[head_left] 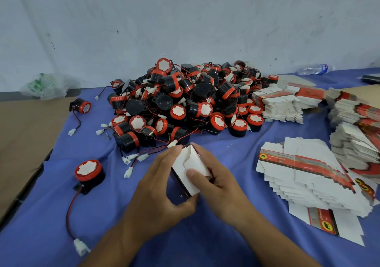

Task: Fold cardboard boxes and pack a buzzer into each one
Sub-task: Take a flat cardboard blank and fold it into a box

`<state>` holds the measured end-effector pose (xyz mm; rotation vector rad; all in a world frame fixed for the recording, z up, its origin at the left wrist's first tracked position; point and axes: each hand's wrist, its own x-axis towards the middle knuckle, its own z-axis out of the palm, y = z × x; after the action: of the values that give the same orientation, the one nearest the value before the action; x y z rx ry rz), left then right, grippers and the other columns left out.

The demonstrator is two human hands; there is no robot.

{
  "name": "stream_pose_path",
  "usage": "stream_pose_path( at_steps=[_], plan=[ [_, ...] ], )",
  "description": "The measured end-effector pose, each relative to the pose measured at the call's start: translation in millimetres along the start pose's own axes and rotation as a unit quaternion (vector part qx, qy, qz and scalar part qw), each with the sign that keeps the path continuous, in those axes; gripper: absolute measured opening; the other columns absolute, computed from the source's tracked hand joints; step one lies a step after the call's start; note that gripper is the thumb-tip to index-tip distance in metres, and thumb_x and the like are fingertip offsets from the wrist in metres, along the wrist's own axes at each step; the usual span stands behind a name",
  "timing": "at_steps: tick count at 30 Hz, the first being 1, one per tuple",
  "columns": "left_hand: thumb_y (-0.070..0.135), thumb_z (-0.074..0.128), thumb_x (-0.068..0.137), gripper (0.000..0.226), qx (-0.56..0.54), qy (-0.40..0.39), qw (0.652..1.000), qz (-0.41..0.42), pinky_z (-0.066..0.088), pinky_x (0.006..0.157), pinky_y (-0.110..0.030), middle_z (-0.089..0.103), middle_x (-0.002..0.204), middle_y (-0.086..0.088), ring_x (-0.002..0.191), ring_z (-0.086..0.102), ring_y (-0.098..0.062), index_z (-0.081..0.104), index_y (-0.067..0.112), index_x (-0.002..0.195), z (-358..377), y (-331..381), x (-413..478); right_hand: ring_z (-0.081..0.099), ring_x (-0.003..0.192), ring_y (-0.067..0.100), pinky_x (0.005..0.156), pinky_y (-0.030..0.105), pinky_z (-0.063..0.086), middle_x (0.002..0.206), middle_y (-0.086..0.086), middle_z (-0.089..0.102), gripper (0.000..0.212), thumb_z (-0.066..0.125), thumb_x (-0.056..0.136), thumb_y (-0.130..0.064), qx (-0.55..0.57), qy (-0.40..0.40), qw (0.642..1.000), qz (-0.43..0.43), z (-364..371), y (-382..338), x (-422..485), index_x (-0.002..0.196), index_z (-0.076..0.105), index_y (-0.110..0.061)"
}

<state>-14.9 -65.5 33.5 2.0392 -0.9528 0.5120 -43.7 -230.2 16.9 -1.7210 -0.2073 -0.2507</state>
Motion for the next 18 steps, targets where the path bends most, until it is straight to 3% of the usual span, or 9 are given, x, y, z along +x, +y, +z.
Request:
stream_pose_path(
  at_steps=[5, 8, 9, 11, 13, 18],
  plan=[
    [0.038, 0.071, 0.071, 0.081, 0.007, 0.003, 1.0, 0.008, 0.036, 0.108, -0.018, 0.049, 0.142, -0.003, 0.135, 0.044, -0.012, 0.046, -0.001, 0.138, 0.0, 1.7, 0.9, 0.065, 0.111, 0.007, 0.093, 0.039, 0.057, 0.124, -0.025, 0.065, 0.047, 0.05, 0.096, -0.047, -0.017, 0.002, 1.0, -0.013, 3.0, 8.5, -1.1, 0.138, 0.037, -0.065],
    [0.033, 0.076, 0.071, 0.081, 0.01, 0.002, 1.0, 0.016, 0.036, 0.109, -0.02, 0.049, 0.142, -0.003, 0.136, 0.044, -0.012, 0.047, -0.001, 0.138, 0.9, 0.6, 0.8, 0.065, 0.102, 0.031, 0.09, 0.056, 0.054, 0.116, 0.008, 0.067, 0.047, 0.048, 0.098, -0.046, -0.022, 0.018, 1.0, -0.009, 4.3, 7.8, -0.6, 0.139, 0.036, -0.065],
    [0.033, 0.077, 0.071, 0.081, 0.012, 0.002, 1.0, 0.018, 0.037, 0.109, -0.021, 0.049, 0.142, -0.003, 0.136, 0.044, -0.013, 0.047, -0.001, 0.138, 0.8, 0.0, 0.8, 0.066, 0.101, 0.028, 0.09, 0.056, 0.054, 0.118, 0.011, 0.065, 0.047, 0.048, 0.1, -0.044, -0.023, 0.019, 1.0, -0.007, 4.4, 7.9, -0.1, 0.139, 0.036, -0.065],
    [0.035, 0.076, 0.073, 0.08, 0.017, 0.003, 1.0, 0.022, 0.036, 0.109, -0.021, 0.049, 0.143, -0.004, 0.136, 0.043, -0.013, 0.047, -0.002, 0.137, 1.3, -0.9, 0.9, 0.062, 0.114, 0.005, 0.096, 0.04, 0.053, 0.128, -0.014, 0.064, 0.047, 0.048, 0.102, -0.039, -0.023, 0.019, 0.999, -0.016, 5.0, 7.6, -0.2, 0.141, 0.036, -0.063],
    [0.037, 0.074, 0.074, 0.079, 0.02, 0.004, 0.999, 0.025, 0.035, 0.11, -0.021, 0.049, 0.143, -0.004, 0.136, 0.043, -0.013, 0.048, -0.003, 0.137, 1.3, -1.2, 0.5, 0.053, 0.125, -0.004, 0.103, 0.03, 0.046, 0.136, -0.032, 0.054, 0.048, 0.048, 0.102, -0.037, -0.024, 0.022, 0.999, -0.019, 5.8, 6.0, -0.2, 0.142, 0.037, -0.06],
    [0.04, 0.072, 0.075, 0.08, 0.031, -0.002, 0.999, 0.031, 0.033, 0.11, -0.018, 0.049, 0.143, -0.007, 0.136, 0.043, -0.013, 0.047, -0.005, 0.136, 2.0, -1.1, 0.2, 0.052, 0.125, 0.002, 0.106, 0.036, 0.045, 0.133, -0.028, 0.054, 0.052, 0.046, 0.101, -0.042, -0.076, 0.014, 0.997, -0.023, 3.4, 7.4, 0.7, 0.145, 0.028, -0.062]
  ],
)
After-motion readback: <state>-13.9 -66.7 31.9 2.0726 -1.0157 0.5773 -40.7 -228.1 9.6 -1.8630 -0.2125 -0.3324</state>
